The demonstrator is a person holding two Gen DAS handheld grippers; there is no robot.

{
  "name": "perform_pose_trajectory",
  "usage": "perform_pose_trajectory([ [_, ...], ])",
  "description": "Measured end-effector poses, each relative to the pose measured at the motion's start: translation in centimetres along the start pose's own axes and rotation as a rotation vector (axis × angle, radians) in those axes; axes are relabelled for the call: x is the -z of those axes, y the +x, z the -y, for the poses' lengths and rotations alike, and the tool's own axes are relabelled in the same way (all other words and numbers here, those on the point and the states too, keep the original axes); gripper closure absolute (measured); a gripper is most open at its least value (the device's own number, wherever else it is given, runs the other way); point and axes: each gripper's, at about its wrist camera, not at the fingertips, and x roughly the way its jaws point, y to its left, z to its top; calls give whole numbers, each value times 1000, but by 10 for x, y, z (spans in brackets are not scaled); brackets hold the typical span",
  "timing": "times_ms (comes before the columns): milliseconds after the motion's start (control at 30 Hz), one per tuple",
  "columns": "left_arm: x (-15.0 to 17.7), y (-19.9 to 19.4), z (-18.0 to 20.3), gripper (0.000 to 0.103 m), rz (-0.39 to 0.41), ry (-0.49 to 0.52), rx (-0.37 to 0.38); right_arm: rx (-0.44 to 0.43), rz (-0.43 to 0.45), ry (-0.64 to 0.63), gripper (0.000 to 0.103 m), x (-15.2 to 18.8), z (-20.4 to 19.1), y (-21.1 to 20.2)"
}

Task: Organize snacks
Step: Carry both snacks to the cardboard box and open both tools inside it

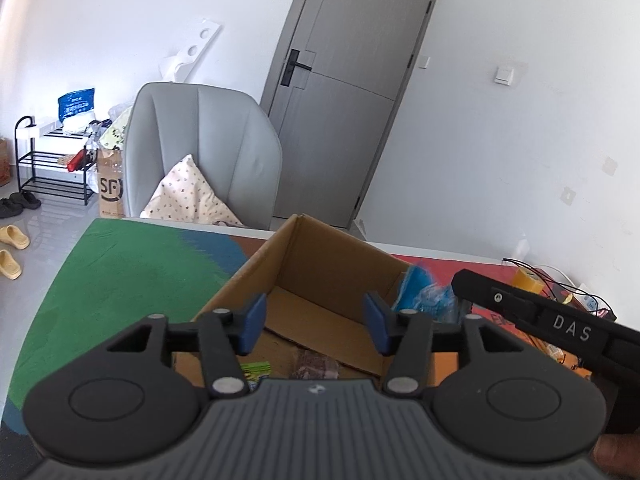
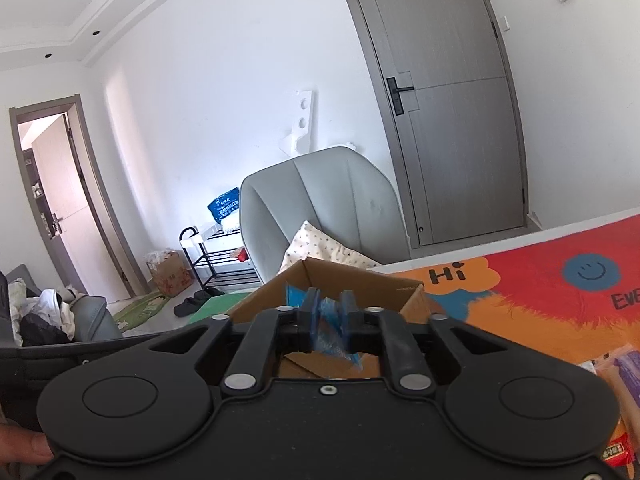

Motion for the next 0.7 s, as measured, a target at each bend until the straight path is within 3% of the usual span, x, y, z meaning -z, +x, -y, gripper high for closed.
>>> perform_pose_trajectory([
  [67, 0, -1, -2, 37, -2, -12, -12, 2, 1, 12, 65, 0, 1, -1],
  [200, 2, -2, -2, 25, -13, -16, -29, 10, -11, 50, 58, 1, 8, -4],
  [333, 2, -2, 1, 22, -31, -14, -36, 33, -17, 92, 48, 4, 21, -13],
  [500, 3, -5, 5, 15, -30, -8, -44, 65, -20, 123, 44, 7, 37, -24],
  [700, 3, -11, 12, 11, -17, -1, -54, 82, -20, 128, 26, 9, 41, -38],
])
